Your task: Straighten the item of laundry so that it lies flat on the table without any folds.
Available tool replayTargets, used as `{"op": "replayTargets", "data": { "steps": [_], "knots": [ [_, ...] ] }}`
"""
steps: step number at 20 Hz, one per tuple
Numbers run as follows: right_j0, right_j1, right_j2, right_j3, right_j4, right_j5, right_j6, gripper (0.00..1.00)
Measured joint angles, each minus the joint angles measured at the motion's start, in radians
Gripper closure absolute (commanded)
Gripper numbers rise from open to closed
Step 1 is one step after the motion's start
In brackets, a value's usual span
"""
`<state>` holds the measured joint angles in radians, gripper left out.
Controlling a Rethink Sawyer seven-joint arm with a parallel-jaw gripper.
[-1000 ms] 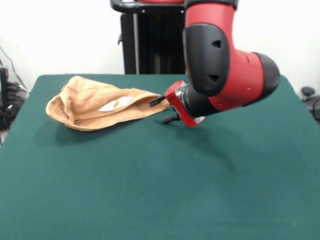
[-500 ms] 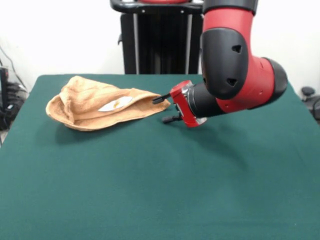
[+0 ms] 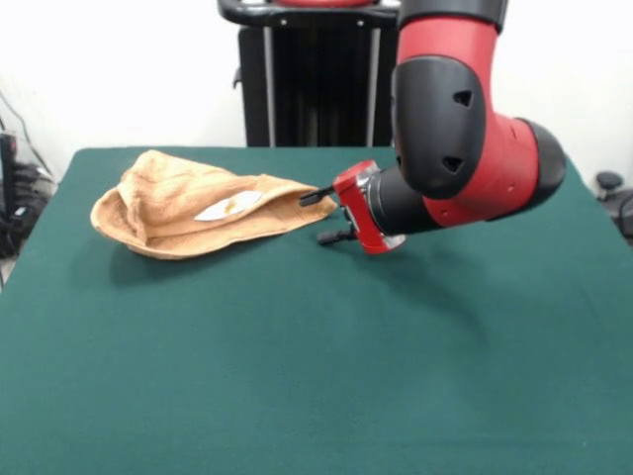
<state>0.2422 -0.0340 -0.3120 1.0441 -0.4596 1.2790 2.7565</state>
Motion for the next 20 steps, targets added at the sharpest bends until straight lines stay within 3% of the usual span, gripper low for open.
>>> {"op": "replayTargets", "data": {
  "steps": [20],
  "knots": [
    [0.066,0.182,-0.135,-0.183,-0.007,0.152,0.000,0.00]
  ]
}}
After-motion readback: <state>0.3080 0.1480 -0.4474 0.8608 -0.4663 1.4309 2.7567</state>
